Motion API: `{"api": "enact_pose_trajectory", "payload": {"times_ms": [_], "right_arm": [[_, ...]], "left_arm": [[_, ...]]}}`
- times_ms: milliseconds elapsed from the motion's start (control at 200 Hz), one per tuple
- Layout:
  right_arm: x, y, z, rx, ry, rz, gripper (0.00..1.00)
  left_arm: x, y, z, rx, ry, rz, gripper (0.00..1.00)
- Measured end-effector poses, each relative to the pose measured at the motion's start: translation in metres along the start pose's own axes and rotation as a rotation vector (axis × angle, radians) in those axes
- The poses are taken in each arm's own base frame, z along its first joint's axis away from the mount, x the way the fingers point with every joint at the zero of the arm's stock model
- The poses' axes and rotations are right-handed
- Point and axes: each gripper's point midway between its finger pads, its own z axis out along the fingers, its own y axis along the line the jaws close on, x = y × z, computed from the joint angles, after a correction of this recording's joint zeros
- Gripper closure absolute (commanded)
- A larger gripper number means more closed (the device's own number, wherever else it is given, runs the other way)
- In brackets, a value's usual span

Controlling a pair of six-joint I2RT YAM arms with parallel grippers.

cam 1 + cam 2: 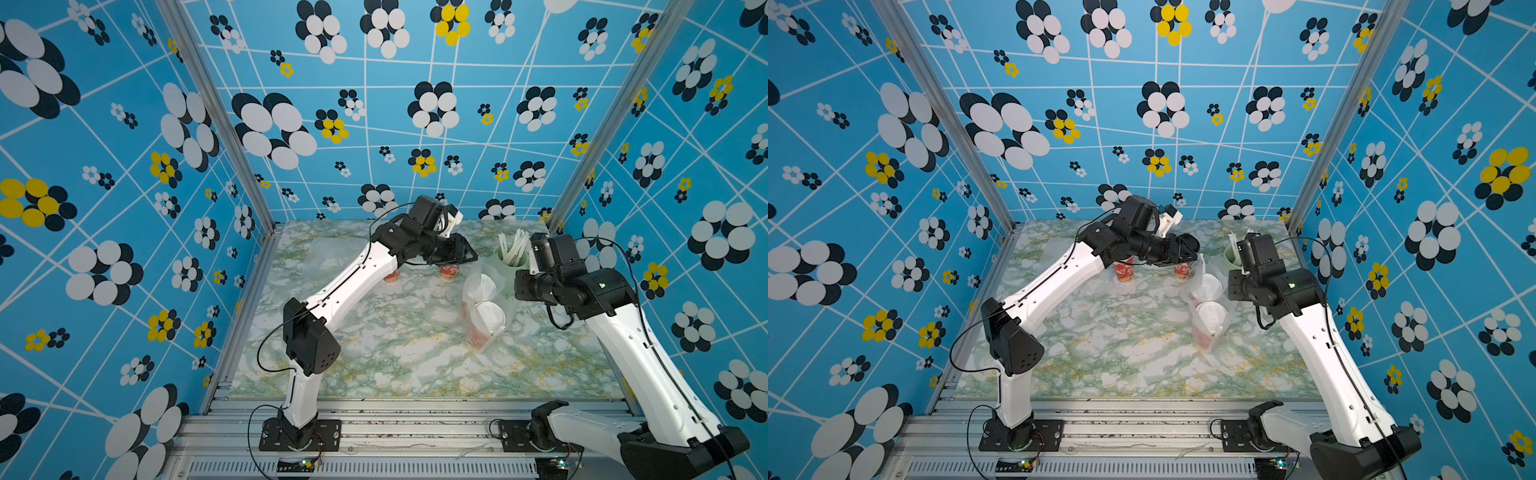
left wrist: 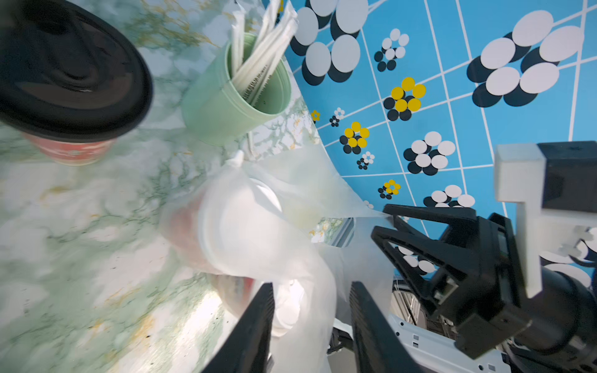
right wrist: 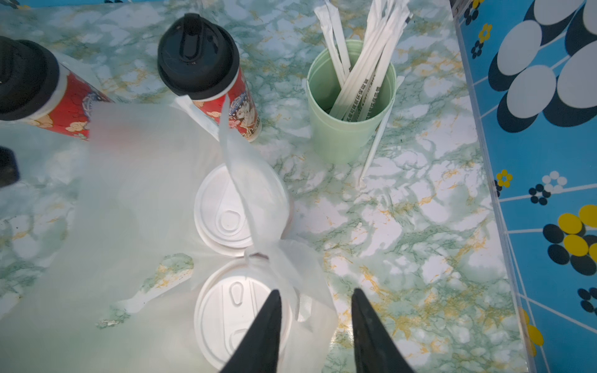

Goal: Pack milk tea into plastic carrier bags
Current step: Place the plastic carrier bag at the center of the board, then pick up the plastic carrier bag from the center of the board.

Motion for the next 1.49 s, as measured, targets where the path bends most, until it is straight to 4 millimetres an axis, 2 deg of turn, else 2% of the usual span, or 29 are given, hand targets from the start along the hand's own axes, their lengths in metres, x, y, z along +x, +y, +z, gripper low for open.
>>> {"api": "enact_pose_trajectory", "payload": {"times_ms": [150,285,295,370,440,550,690,865,1000,1130,1215,1285,1325,1379,1494], "right_arm": [[-0.008,0.014,-0.017,-0.102,-0.036,0.009,0.52],[-0.017,0.029,-0.028,-0.200,-0.063,0.014,0.50],[-0.018,0.031,-0.029,-0.207,-0.066,0.015,0.50],[-0.021,0.038,-0.031,-0.247,-0.074,0.015,0.50],[-0.023,0.043,-0.032,-0.273,-0.078,0.015,0.50],[-0.025,0.047,-0.030,-0.292,-0.076,0.013,0.49],[-0.029,0.050,-0.030,-0.305,-0.089,0.014,0.49],[-0.031,0.052,-0.031,-0.317,-0.097,0.014,0.49],[-0.031,0.052,-0.030,-0.318,-0.101,0.011,0.49],[-0.028,0.052,-0.029,-0.316,-0.095,0.009,0.49],[-0.027,0.051,-0.030,-0.317,-0.099,0.007,0.49],[-0.027,0.051,-0.032,-0.318,-0.104,0.008,0.49],[-0.027,0.050,-0.033,-0.319,-0.108,0.008,0.49],[-0.027,0.050,-0.035,-0.320,-0.112,0.009,0.49],[-0.027,0.049,-0.038,-0.323,-0.118,0.012,0.52]], "left_arm": [[-0.009,0.022,-0.048,-0.102,-0.068,0.024,0.58],[-0.003,0.057,-0.109,-0.235,-0.140,0.014,0.58],[-0.002,0.060,-0.114,-0.245,-0.145,0.008,0.55],[0.009,0.088,-0.146,-0.329,-0.173,-0.014,0.52],[0.025,0.124,-0.171,-0.430,-0.172,-0.058,0.51],[0.053,0.186,-0.188,-0.575,-0.108,-0.130,0.41],[0.085,0.251,-0.181,-0.689,0.057,-0.181,0.36],[0.109,0.321,-0.148,-0.762,0.243,-0.231,0.32],[0.121,0.361,-0.130,-0.814,0.320,-0.237,0.30],[0.115,0.386,-0.113,-0.812,0.339,-0.223,0.29],[0.112,0.397,-0.101,-0.784,0.337,-0.222,0.37],[0.113,0.404,-0.094,-0.766,0.338,-0.225,0.50],[0.111,0.403,-0.092,-0.745,0.330,-0.225,0.63],[0.107,0.403,-0.090,-0.725,0.308,-0.235,0.74],[0.110,0.403,-0.088,-0.679,0.277,-0.261,0.92]]}}
